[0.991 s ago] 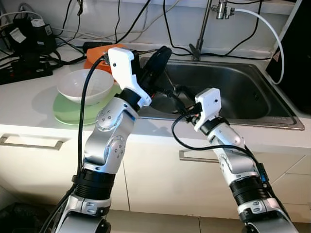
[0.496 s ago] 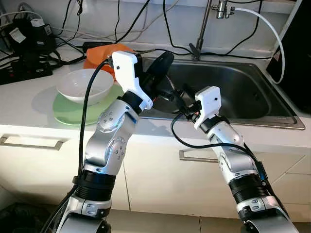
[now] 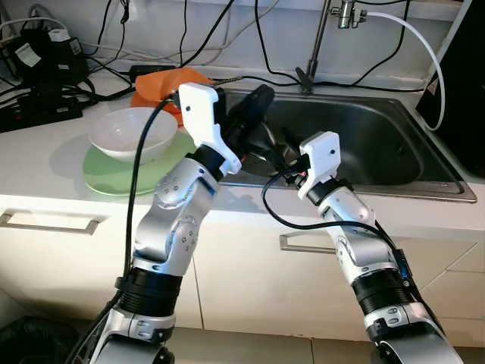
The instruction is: Kitchen organization
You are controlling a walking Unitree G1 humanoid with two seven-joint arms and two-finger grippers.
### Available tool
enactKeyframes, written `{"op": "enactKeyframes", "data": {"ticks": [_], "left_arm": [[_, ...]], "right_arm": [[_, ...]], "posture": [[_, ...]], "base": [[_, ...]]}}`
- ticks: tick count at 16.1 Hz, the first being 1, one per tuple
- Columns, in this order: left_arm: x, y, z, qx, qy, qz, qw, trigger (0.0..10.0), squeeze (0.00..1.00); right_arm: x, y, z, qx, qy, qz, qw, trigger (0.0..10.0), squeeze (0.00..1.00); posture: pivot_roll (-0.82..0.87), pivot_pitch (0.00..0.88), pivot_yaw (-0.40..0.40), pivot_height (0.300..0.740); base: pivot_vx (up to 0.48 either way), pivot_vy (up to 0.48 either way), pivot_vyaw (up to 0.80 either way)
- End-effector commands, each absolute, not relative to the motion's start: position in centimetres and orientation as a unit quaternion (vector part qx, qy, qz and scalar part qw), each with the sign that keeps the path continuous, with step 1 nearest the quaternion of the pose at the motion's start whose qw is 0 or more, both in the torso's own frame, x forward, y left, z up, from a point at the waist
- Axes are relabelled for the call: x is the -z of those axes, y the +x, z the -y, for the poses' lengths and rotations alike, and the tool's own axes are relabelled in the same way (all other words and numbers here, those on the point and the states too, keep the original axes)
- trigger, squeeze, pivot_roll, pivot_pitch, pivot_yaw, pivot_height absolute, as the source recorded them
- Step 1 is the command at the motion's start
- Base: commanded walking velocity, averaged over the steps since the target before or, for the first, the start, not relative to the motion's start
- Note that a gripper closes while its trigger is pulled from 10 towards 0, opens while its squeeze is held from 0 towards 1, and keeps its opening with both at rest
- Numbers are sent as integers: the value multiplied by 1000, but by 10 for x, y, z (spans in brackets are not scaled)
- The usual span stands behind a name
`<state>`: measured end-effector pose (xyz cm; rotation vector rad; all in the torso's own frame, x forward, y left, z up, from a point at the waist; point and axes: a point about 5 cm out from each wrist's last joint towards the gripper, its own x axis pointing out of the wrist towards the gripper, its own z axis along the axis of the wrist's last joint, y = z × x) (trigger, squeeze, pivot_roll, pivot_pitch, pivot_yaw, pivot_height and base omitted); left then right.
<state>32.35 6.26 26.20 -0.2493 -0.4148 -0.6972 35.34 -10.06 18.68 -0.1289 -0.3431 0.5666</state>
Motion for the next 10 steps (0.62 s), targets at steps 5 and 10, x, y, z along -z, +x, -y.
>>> {"op": "enactKeyframes", "data": {"ticks": [5, 10], "left_arm": [[-261, 321, -59, 346, -114, 198, 910, 10000, 0], [-260, 321, -59, 344, -113, 196, 911, 10000, 0]], "right_arm": [[-191, 357, 99, -279, -63, 174, 942, 10000, 0], [-190, 357, 99, -280, -62, 175, 942, 0, 0]], "posture": [[113, 17, 4, 740], [111, 19, 2, 740]], "base": [[0, 0, 0], [0, 0, 0]]}}
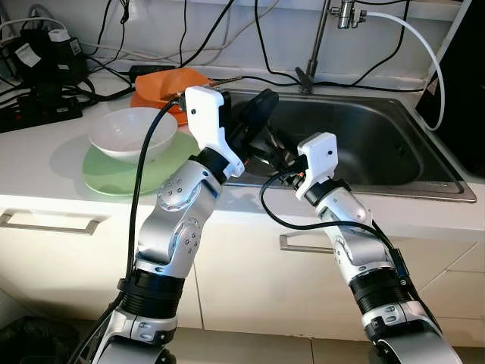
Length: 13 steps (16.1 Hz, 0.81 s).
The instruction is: Kitchen organization
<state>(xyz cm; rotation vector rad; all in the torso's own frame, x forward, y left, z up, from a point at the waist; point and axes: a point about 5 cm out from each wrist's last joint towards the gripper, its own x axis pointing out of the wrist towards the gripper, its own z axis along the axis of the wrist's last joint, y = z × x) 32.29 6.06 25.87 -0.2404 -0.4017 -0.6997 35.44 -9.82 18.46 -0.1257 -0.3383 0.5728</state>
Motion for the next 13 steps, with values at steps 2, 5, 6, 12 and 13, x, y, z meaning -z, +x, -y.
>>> {"op": "enactKeyframes", "data": {"ticks": [2, 5, 6, 12, 13], "left_arm": [[-259, 321, -59, 343, -113, 196, 912, 10000, 0], [-259, 321, -60, 340, -111, 195, 913, 10000, 0], [-259, 322, -60, 339, -109, 196, 914, 10000, 0], [-257, 324, -60, 336, -100, 191, 917, 10000, 1000], [-257, 323, -59, 337, -99, 190, 917, 10000, 1000]], "right_arm": [[-190, 357, 98, -280, -62, 174, 942, 0, 0], [-190, 358, 98, -279, -61, 174, 942, 0, 0], [-189, 358, 98, -279, -62, 173, 943, 0, 0], [-189, 359, 100, -270, -62, 172, 945, 0, 0], [-189, 360, 101, -267, -62, 171, 946, 0, 0]], "posture": [[113, 19, 0, 740], [115, 20, 0, 740], [116, 20, 0, 740], [116, 17, 2, 740], [116, 19, 2, 740]], "base": [[0, 0, 0], [0, 0, 0], [0, 0, 0], [0, 0, 0], [0, 0, 0]]}}
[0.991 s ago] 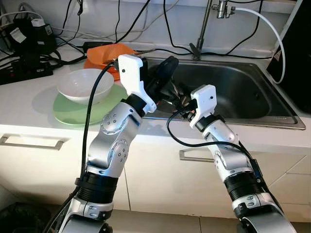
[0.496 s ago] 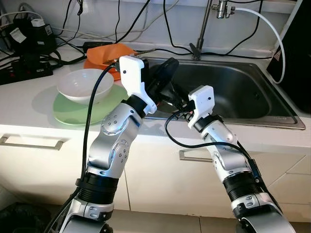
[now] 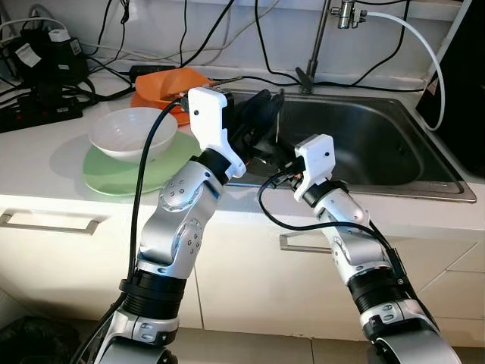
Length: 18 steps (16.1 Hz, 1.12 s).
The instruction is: Kitchen organization
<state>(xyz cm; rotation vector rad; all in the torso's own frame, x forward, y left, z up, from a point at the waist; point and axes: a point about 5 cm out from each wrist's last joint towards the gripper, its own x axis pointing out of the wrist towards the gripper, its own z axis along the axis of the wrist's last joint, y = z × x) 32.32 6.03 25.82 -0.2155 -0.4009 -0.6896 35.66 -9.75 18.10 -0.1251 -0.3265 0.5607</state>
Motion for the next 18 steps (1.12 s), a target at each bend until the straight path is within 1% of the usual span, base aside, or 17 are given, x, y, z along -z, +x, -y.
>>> {"op": "enactKeyframes", "data": {"ticks": [1, 6, 9, 10, 11, 12, 13, 18], "left_arm": [[-256, 323, -59, 338, -99, 189, 917, 10000, 1000], [-254, 320, -60, 340, -98, 183, 917, 10000, 1000], [-246, 320, -62, 331, -88, 168, 924, 10000, 1000], [-239, 318, -64, 329, -80, 154, 928, 10000, 0], [-234, 317, -65, 327, -74, 143, 931, 10000, 0], [-232, 317, -66, 325, -74, 141, 932, 10000, 0], [-229, 316, -69, 316, -72, 132, 937, 10000, 0], [-215, 310, -80, 306, -55, 95, 946, 10000, 0]], "right_arm": [[-190, 361, 102, -262, -62, 172, 948, 0, 0], [-193, 367, 109, -233, -59, 175, 955, 0, 0], [-197, 372, 115, -214, -60, 175, 959, 0, 0], [-199, 375, 118, -203, -65, 173, 962, 0, 0], [-199, 378, 119, -194, -69, 169, 964, 0, 0], [-198, 379, 120, -190, -70, 166, 965, 2863, 0], [-197, 383, 124, -167, -76, 158, 970, 10000, 0], [-199, 392, 132, -128, -77, 145, 978, 10000, 0]], "posture": [[117, 18, 2, 740], [121, 18, 2, 740], [121, 18, 4, 740], [121, 20, 3, 740], [121, 20, 3, 740], [131, 22, -3, 740], [136, 22, -5, 740], [141, 23, -4, 740]], "base": [[0, 0, 0], [0, 0, 0], [0, 0, 0], [0, 0, 0], [0, 0, 0], [0, 0, 0], [0, 0, 0], [0, 0, 0]]}}
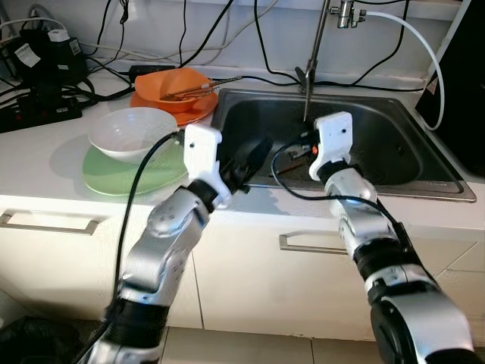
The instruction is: Kitchen organization
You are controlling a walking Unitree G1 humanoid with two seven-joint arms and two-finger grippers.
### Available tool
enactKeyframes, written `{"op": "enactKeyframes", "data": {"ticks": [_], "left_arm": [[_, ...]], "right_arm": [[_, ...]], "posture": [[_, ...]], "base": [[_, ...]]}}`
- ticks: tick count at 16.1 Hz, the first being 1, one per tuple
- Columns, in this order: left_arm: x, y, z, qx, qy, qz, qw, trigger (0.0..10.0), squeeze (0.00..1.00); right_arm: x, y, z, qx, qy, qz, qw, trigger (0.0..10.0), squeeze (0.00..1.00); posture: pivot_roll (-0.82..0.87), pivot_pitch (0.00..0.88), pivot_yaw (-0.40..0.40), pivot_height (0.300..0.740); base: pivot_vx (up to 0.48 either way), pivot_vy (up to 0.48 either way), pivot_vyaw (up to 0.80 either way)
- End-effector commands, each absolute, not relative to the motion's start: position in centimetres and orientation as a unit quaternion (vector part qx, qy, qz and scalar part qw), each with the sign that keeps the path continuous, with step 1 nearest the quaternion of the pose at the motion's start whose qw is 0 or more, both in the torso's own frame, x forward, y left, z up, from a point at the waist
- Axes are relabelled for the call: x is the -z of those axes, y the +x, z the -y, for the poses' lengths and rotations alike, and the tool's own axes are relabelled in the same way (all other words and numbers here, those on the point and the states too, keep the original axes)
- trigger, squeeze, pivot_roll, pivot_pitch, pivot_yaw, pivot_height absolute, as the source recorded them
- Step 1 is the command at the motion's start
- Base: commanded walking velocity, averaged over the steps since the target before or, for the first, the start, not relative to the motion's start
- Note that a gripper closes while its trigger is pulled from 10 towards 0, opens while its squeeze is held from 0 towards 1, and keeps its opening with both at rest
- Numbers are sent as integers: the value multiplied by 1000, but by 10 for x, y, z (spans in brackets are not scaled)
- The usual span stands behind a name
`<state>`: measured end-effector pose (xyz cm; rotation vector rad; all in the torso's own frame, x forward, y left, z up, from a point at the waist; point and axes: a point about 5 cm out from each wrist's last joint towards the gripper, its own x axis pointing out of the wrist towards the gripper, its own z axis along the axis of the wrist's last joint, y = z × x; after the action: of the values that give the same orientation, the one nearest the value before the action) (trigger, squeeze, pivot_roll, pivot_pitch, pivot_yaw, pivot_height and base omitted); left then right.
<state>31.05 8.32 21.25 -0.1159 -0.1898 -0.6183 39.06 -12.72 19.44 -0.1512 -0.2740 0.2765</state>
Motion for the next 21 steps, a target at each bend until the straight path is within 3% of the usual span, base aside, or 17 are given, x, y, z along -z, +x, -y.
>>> {"op": "enactKeyframes", "data": {"ticks": [1, 7, 21], "left_arm": [[-211, 307, -82, 307, -46, 83, 947, 10000, 0], [-178, 290, -87, 329, -3, -27, 944, 10000, 0], [-170, 283, -87, 332, 4, -58, 941, 10000, 0]], "right_arm": [[-199, 393, 133, -123, -79, 143, 979, 10000, 0], [-190, 398, 129, -108, -87, 115, 984, 10000, 0], [-157, 392, 125, -101, -88, 55, 989, 10000, 0]], "posture": [[141, 23, -4, 740], [160, 23, -7, 740], [179, 0, -4, 740]], "base": [[0, 0, 0], [0, 0, 0], [0, 0, 0]]}}
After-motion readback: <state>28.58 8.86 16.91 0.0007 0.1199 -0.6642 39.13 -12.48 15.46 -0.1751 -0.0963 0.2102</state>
